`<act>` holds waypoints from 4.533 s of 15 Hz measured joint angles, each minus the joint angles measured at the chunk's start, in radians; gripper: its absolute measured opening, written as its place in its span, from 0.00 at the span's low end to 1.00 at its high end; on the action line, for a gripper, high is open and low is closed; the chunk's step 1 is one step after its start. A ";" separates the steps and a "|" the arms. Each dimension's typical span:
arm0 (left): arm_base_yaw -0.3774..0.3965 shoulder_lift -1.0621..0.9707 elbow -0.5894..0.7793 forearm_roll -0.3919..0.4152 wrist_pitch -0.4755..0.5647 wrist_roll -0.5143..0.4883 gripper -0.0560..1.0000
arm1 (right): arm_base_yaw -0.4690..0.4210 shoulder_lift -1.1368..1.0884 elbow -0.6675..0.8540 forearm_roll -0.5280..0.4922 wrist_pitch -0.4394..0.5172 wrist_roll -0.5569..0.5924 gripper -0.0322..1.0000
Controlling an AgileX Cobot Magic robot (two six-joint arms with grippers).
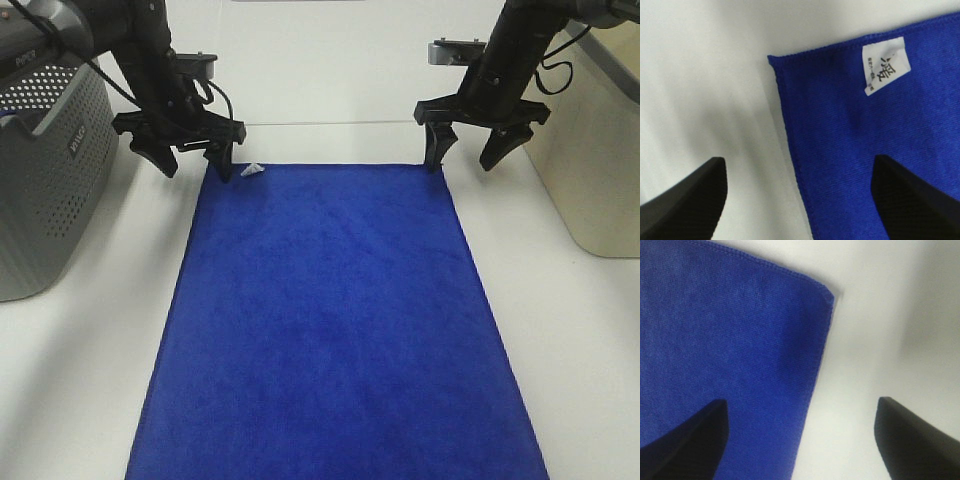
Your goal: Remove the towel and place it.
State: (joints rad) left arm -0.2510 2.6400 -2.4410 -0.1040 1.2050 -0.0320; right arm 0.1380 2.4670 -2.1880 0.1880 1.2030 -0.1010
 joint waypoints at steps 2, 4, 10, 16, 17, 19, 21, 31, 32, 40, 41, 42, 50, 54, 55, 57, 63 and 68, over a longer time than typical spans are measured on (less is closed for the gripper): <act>0.000 0.021 0.000 0.000 -0.015 0.010 0.76 | 0.000 0.016 0.000 0.010 -0.028 -0.002 0.79; 0.000 0.028 0.000 0.000 -0.055 0.012 0.76 | 0.000 0.040 0.000 0.013 -0.075 -0.003 0.79; 0.000 0.056 -0.005 -0.003 -0.087 0.013 0.76 | 0.000 0.093 -0.001 0.014 -0.189 -0.010 0.79; 0.000 0.062 -0.012 -0.004 -0.082 0.017 0.76 | 0.000 0.104 -0.009 0.014 -0.157 -0.021 0.79; 0.000 0.062 -0.012 -0.004 -0.081 0.017 0.76 | 0.000 0.104 -0.009 0.014 -0.150 -0.021 0.79; -0.002 0.062 -0.012 -0.003 -0.081 0.020 0.76 | 0.000 0.104 -0.009 0.018 -0.147 -0.021 0.78; -0.006 0.062 -0.012 -0.002 -0.081 0.020 0.76 | 0.000 0.104 -0.009 0.041 -0.143 -0.022 0.78; -0.082 0.067 -0.012 -0.075 -0.170 0.048 0.69 | 0.059 0.109 -0.009 0.111 -0.188 -0.026 0.61; -0.082 0.069 -0.012 -0.066 -0.171 0.050 0.64 | 0.059 0.110 -0.009 0.100 -0.193 -0.026 0.55; -0.081 0.071 -0.012 -0.016 -0.171 0.130 0.07 | 0.057 0.113 -0.009 0.034 -0.207 -0.026 0.05; -0.081 0.071 -0.012 -0.016 -0.171 0.133 0.07 | 0.057 0.113 -0.009 0.032 -0.207 -0.026 0.05; -0.081 0.071 -0.012 -0.012 -0.171 0.134 0.07 | 0.057 0.113 -0.010 0.028 -0.207 -0.026 0.05; -0.083 0.080 -0.162 0.131 -0.254 0.136 0.07 | 0.057 0.115 -0.206 0.025 -0.332 -0.033 0.05; -0.083 0.081 -0.162 0.204 -0.414 0.136 0.07 | 0.057 0.115 -0.207 0.023 -0.413 -0.048 0.05; -0.083 0.081 -0.162 0.208 -0.449 0.136 0.07 | 0.057 0.115 -0.207 0.021 -0.437 -0.049 0.05; -0.083 0.083 -0.162 0.212 -0.523 0.162 0.07 | 0.057 0.115 -0.207 0.016 -0.483 -0.049 0.05; -0.083 0.116 -0.162 0.227 -0.617 0.193 0.07 | 0.057 0.153 -0.207 0.009 -0.542 -0.052 0.05; -0.083 0.140 -0.162 0.243 -0.657 0.198 0.07 | 0.057 0.175 -0.208 0.009 -0.572 -0.052 0.05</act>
State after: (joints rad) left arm -0.3340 2.7800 -2.6030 0.1390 0.5480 0.1660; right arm 0.1950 2.6420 -2.3960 0.1970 0.6310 -0.1530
